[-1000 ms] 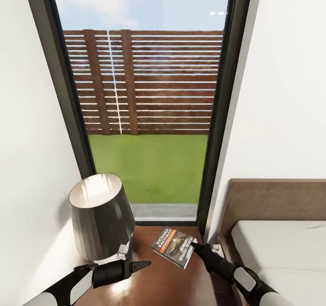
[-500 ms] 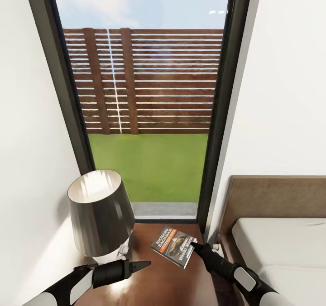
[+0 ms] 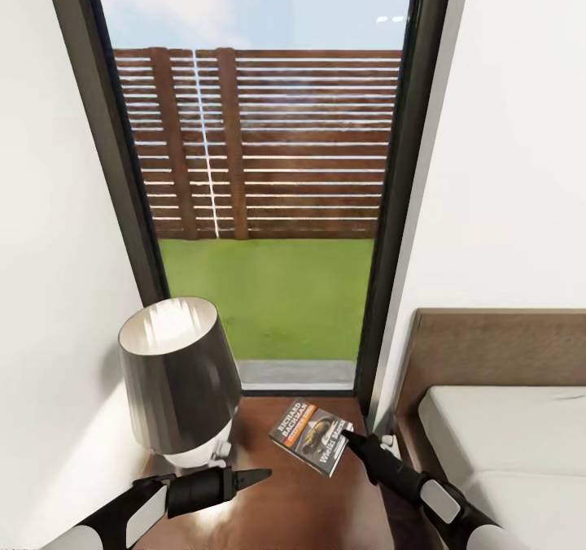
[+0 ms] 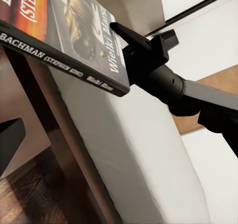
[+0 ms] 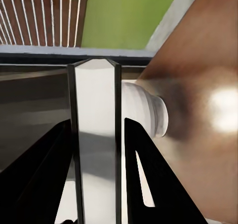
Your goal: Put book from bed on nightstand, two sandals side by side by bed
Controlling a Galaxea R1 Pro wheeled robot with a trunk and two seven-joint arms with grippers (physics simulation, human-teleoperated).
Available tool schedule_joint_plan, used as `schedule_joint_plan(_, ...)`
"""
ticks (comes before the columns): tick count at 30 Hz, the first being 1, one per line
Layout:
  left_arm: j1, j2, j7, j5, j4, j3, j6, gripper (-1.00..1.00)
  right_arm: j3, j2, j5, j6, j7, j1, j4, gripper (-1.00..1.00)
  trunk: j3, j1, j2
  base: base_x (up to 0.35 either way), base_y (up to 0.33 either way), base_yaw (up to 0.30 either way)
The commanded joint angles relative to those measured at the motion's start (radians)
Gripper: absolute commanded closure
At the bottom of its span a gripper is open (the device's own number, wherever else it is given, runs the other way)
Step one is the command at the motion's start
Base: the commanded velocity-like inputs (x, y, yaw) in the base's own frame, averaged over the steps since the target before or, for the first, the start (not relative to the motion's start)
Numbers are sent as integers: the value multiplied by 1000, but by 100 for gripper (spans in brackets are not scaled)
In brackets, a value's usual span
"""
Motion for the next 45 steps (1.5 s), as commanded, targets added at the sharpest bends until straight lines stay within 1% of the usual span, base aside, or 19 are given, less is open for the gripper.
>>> schedule_joint_plan(1,-1,1,-1,10,-1,-6,10,-100,0,0,-7,8,2,-1,0,100,-4,4,-8,0,0,0)
schedule_joint_plan(45,-1,1,0,10,0,-7,10,-100,1,0,-7,8,5,-1,1,100,-142,173,-316,0,0,0)
